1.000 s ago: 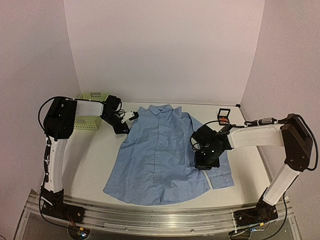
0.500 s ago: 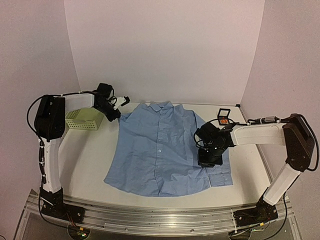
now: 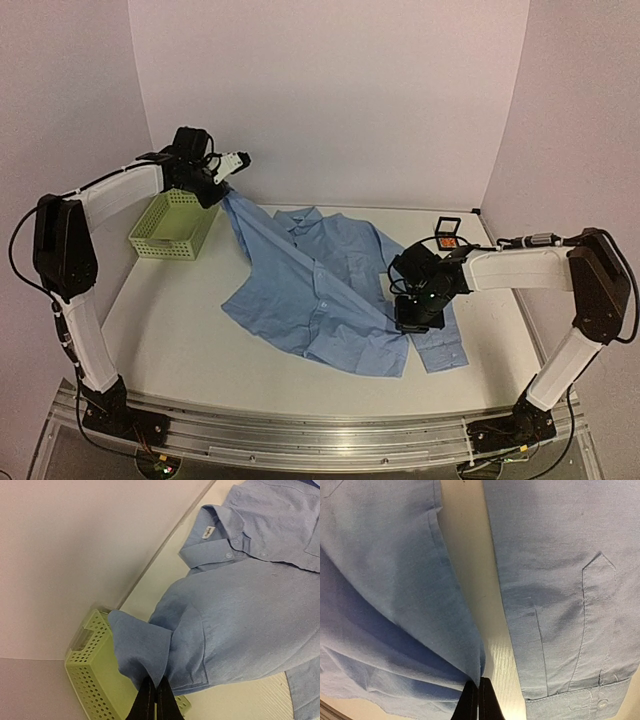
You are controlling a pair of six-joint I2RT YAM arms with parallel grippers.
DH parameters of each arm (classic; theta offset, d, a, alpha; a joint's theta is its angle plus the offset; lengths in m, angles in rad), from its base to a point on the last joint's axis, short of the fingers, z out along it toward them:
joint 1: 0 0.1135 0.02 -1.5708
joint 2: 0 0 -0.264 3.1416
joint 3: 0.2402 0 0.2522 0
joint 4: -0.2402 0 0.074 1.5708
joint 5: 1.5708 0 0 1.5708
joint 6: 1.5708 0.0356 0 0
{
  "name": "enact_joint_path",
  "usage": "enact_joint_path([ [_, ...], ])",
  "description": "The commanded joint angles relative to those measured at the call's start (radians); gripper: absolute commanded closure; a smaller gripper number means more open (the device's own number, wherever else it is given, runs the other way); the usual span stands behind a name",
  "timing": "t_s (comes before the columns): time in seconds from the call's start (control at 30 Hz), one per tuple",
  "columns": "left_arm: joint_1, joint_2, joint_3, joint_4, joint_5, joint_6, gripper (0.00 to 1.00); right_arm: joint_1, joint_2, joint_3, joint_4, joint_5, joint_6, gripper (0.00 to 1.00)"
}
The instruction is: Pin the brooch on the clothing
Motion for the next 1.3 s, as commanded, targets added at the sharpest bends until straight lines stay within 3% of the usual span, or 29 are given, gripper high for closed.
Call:
enact_joint_path([
  [0.0, -0.095, -0.037, -0.018, -0.055, 0.032, -0.042, 1.00, -0.011, -0.012, 0.043, -0.059, -0.015, -0.039, 1.00],
  [0.3, -0.150, 0.199, 0.287, -0.019, 0.080, -0.140, 1.00, -0.078, -0.035, 0.064, -0.076, -0.022, -0.059, 1.00],
  [0.53, -0.281, 0.338, 0.231, 0.026, 0.214, -0.076, 1.00, -0.079, -0.001, 0.069, -0.074, -0.036, -0.058, 1.00],
  [0.6, -0.303, 0.394, 0.248, 0.019, 0.242, -0.076, 0.90, -0.079, 0.003, 0.074, -0.073, -0.040, -0.059, 1.00],
  [0.73, -0.305, 0.441, 0.329, -0.037, 0.288, -0.082, 0.52, -0.078, 0.002, 0.070, -0.074, -0.045, -0.059, 1.00],
  [0.8, -0.303, 0.404, 0.344, -0.075, 0.332, -0.080, 0.32, -0.078, -0.002, 0.062, -0.073, -0.045, -0.057, 1.00],
  [0.93, -0.276, 0.282, 0.344, -0.155, 0.470, -0.066, 0.03, -0.080, 0.002, 0.057, -0.072, -0.050, -0.059, 1.00],
  [1.13, -0.167, 0.128, 0.347, -0.285, 0.541, -0.046, 0.00, -0.079, 0.010, 0.067, -0.073, -0.050, -0.072, 1.00],
  [1.27, -0.062, 0.032, 0.100, -0.172, 0.507, -0.095, 0.04, -0.079, 0.015, 0.074, -0.071, -0.044, -0.077, 1.00],
])
